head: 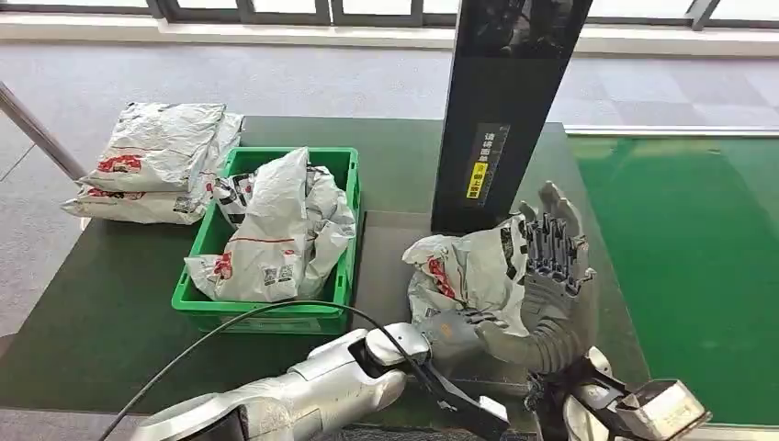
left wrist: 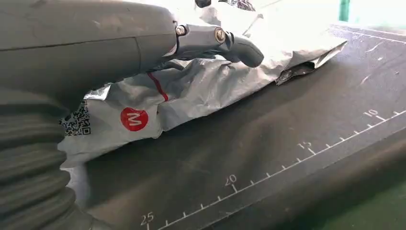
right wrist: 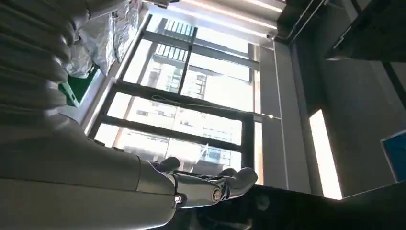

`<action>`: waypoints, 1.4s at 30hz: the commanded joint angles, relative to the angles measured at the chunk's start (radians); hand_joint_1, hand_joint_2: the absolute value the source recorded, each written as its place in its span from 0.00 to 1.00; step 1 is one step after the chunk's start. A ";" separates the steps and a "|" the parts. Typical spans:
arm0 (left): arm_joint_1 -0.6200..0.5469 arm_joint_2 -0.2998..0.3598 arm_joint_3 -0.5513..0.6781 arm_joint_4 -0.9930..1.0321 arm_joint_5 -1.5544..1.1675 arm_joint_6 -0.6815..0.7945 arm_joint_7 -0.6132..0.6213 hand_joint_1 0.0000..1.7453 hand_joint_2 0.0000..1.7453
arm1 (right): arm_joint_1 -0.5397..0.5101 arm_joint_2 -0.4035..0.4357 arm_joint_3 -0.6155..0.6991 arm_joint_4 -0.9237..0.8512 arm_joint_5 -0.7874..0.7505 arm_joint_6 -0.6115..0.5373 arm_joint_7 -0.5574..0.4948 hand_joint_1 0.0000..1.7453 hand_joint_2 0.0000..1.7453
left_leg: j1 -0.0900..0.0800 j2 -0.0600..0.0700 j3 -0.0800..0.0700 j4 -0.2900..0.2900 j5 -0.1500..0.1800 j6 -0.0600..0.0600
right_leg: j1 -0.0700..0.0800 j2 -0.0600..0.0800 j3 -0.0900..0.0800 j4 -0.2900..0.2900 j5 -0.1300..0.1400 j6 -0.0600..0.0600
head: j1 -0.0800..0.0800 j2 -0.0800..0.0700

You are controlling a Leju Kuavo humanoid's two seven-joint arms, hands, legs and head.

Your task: Moved the parcel from conveyor to table for the left to box.

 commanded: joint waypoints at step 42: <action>-0.062 0.032 0.348 -0.076 -0.024 0.209 0.006 0.00 1.00 | -0.078 -0.040 0.104 0.112 0.010 0.023 0.002 0.00 1.00 | 0.000 0.002 -0.027 -0.002 0.023 -0.001 | 0.001 0.002 -0.028 -0.002 0.023 0.000 | 0.000 0.000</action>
